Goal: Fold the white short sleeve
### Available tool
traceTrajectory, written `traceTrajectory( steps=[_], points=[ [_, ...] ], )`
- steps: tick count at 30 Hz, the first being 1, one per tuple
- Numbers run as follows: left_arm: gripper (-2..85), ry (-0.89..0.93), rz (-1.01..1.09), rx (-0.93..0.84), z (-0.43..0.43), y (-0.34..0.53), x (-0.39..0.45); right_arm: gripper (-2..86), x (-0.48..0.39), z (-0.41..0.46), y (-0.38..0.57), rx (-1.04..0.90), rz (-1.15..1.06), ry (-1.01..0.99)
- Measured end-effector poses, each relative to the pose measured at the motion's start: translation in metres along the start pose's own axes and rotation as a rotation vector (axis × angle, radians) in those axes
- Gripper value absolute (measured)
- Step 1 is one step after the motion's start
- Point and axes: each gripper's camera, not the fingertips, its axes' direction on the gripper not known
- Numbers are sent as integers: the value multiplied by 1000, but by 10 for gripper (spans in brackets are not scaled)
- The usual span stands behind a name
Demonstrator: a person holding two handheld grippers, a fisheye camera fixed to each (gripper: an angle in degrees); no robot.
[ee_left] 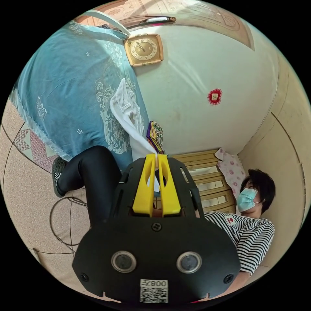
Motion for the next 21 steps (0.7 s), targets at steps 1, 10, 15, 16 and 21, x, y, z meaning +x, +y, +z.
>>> traceTrajectory(
  steps=[1, 10, 15, 16, 21],
  points=[
    [14, 1, 6, -1, -1, 0, 1, 2, -9, -5, 3, 1, -11, 3],
    [14, 13, 29, 3, -22, 7, 4, 2, -65, -47, 51, 13, -51, -24],
    [13, 32, -9, 3, -32, 15, -6, 2, -81, -57, 87, 20, -16, -49],
    [13, 24, -24, 1, -32, 15, -9, 2, -82, -56, 92, 17, 2, -48],
    [13, 34, -40, -2, -21, -14, -16, 2, -78, -56, 88, 48, 61, -117]
  ],
)
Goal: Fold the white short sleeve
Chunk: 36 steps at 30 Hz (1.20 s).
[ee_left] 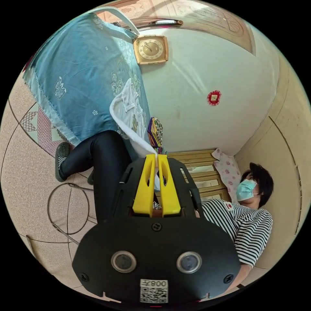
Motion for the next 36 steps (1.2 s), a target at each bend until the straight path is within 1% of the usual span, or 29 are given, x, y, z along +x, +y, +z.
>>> traceTrajectory(
  steps=[3, 8, 12, 19, 29, 36],
  points=[
    [13, 6, 48, -15, 14, -36, 9, 2, -15, -6, -20, 14, -13, -2],
    [13, 23, 124, -8, 42, -118, 23, 3, -39, -34, -67, 93, -34, -27],
    [13, 21, 163, -1, 68, -178, 30, 2, -54, -62, -121, 164, -43, -50],
    [14, -24, 196, -17, 126, -298, 28, 2, -54, -91, -234, 208, -10, -66],
    [14, -106, 163, -39, 199, -458, -19, 2, -29, -107, -386, 203, 58, -50],
    [15, -174, 134, -62, 239, -540, -65, 3, 3, -101, -485, 193, 111, -22]
  ],
)
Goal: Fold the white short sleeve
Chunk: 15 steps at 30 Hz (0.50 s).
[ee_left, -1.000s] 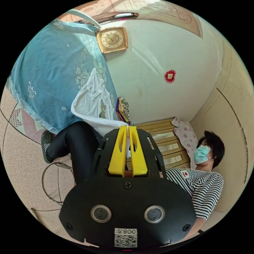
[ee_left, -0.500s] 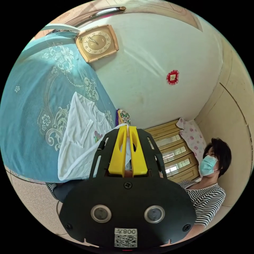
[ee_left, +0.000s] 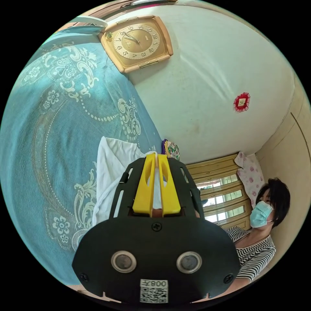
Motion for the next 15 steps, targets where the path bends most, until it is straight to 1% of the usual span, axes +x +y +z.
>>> traceTrajectory(
  steps=[8, 12, 15],
  points=[
    [15, -76, -29, -8, 34, -69, -60, 3, 27, 38, -68, -26, 52, 47],
    [17, -80, -30, 11, 41, -90, -80, 3, 25, 51, -91, -11, 37, 47],
    [19, -121, -56, 13, 50, -103, -100, 4, 29, 67, -105, -34, 45, 89]
  ],
)
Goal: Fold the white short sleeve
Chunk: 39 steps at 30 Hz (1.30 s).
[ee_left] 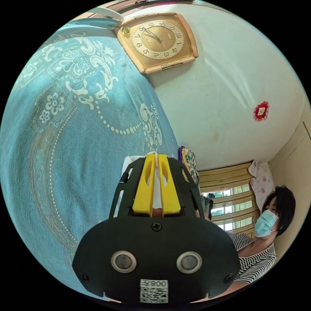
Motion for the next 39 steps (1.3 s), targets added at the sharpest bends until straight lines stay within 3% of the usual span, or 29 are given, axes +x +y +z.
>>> traceTrajectory(
  steps=[6, 10, 15, 17, 25, 29, 36, 39],
  points=[
    [31, -58, -29, 77, 12, -10, -34, 7, 21, 30, -2, 52, 56, -5],
    [36, -61, 10, 163, 9, -2, -44, 12, 1, 46, 20, 140, -23, 121],
    [19, -127, 165, -81, 60, 13, -33, 14, -23, 67, 50, 271, -106, 214],
    [10, -185, 251, -196, 93, 18, -27, 11, -36, 93, 58, 226, -172, 262],
    [4, -369, 455, -427, 187, 7, -21, 2, -75, 278, 68, -249, -490, 715],
    [3, -431, 507, -417, 211, -4, -26, 1, -72, 313, 74, -274, -544, 820],
    [2, -468, 493, -304, 218, -18, -48, 0, -71, 332, 68, -111, -583, 958],
    [2, -431, 500, -291, 219, -8, -59, 1, -72, 334, 77, -59, -597, 917]
  ],
)
